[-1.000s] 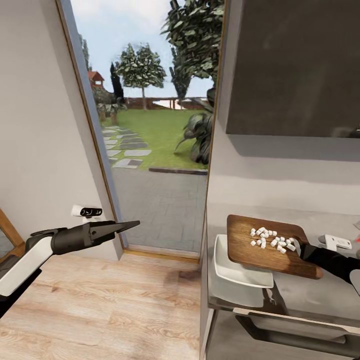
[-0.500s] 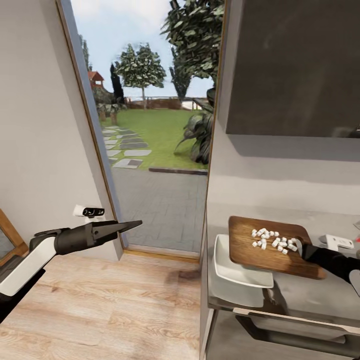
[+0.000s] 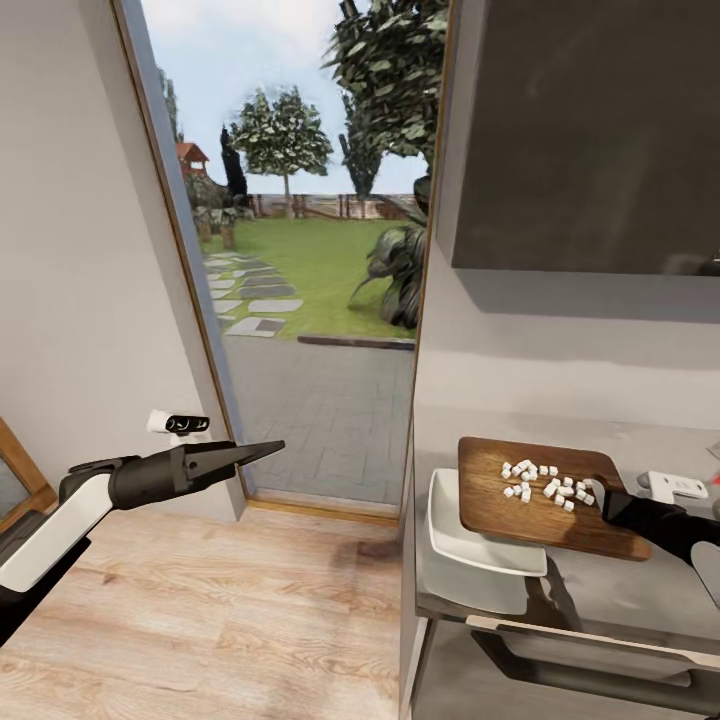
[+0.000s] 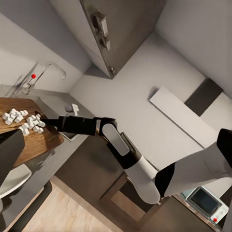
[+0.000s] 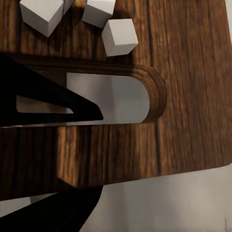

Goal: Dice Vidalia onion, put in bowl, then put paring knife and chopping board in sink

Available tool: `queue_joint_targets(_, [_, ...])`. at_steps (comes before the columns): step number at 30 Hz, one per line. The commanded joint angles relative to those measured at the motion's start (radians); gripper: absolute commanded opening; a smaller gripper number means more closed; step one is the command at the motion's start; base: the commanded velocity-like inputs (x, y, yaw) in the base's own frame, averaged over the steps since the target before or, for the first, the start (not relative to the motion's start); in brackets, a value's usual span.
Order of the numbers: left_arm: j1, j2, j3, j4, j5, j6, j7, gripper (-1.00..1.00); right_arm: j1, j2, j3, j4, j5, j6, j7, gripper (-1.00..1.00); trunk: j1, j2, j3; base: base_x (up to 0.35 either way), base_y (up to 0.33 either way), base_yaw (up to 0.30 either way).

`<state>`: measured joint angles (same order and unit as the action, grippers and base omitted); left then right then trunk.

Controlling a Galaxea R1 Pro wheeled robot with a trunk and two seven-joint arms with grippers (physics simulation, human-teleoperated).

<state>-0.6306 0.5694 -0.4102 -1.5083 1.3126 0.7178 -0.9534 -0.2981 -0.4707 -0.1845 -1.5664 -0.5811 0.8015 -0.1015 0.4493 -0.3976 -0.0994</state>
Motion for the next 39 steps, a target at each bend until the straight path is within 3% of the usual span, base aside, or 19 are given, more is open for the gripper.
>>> queue_joint_targets(1, [-0.002,0.001,-0.002,0.000,0.008,0.006,0.001,1.00,-0.001,0.000,0.000,-0.001,-0.011,0.004,-0.010,-1.00,0.001,-0.002,-0.002,0.000,0.000,0.000])
queue_joint_targets(11, [-0.001,0.001,-0.003,0.000,0.008,0.006,0.001,1.00,-0.001,-0.002,0.001,-0.001,-0.008,0.004,-0.013,-1.00,0.001,-0.002,-0.002,0.000,0.000,0.000])
queue_joint_targets(18, [-0.002,-0.002,-0.004,-0.001,0.008,0.006,0.001,1.00,-0.001,-0.002,0.000,-0.001,0.038,0.004,-0.014,-1.00,0.001,-0.002,-0.002,0.000,0.000,0.000])
queue_joint_targets(39, [-0.001,-0.015,-0.004,0.000,0.008,0.006,0.000,1.00,-0.001,-0.002,0.000,-0.001,0.044,0.005,-0.011,-1.00,0.001,-0.002,-0.002,0.073,0.000,0.000])
